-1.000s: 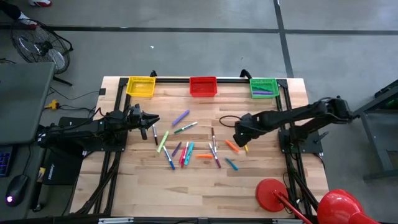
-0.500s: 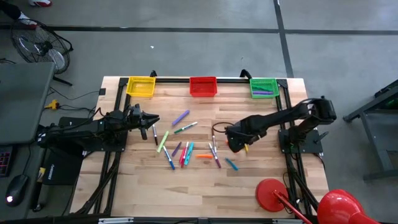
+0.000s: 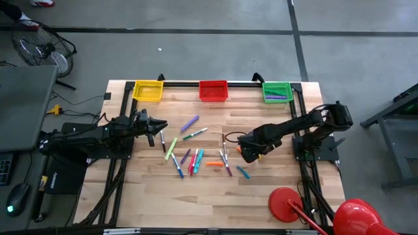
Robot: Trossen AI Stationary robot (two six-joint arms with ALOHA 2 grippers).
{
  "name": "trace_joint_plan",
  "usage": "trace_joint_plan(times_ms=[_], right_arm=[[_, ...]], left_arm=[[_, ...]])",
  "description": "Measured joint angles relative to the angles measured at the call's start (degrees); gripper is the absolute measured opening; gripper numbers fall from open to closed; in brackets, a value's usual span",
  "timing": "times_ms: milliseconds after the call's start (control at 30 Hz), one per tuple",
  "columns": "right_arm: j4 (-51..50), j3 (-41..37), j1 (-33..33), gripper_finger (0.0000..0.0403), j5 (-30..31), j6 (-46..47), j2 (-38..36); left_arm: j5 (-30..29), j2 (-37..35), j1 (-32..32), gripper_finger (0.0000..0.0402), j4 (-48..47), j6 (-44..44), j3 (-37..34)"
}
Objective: Pick & Place Markers
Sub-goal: Put the yellow pen into the red bin
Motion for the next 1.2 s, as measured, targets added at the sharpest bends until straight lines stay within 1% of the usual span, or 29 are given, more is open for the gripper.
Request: trace_joint_plan(times_ms=[200, 433, 933, 1033, 1200], right_arm=[[4.62, -2.39, 0.00, 0.0181, -0.15, 0.07, -0.01], [6.99, -5.09, 0.07, 0.0156, 1.08, 0.02, -0.33], [6.10, -5.56, 0.09, 0.0098, 4.02, -4.55, -0.23], [6.31, -5.49, 0.09, 0.0088, 4.34, -6.25, 0.43], [7.24, -5.14, 0.07, 0.0076, 4.18, -11.60, 1.97]], left_arm=[[0.02, 0.00, 0.00, 0.0064, 0.00, -0.01, -0.01], [0.02, 0.00, 0.00, 0.0064, -0.01, -0.01, 0.02], [0.00, 0.00, 0.00, 0.0064, -0.02, -0.01, 0.00], [0.01, 0.01, 0.00, 0.0064, -0.01, 0.00, 0.01], [0.02, 0.00, 0.00, 0.0064, -0.02, -0.01, 0.01]])
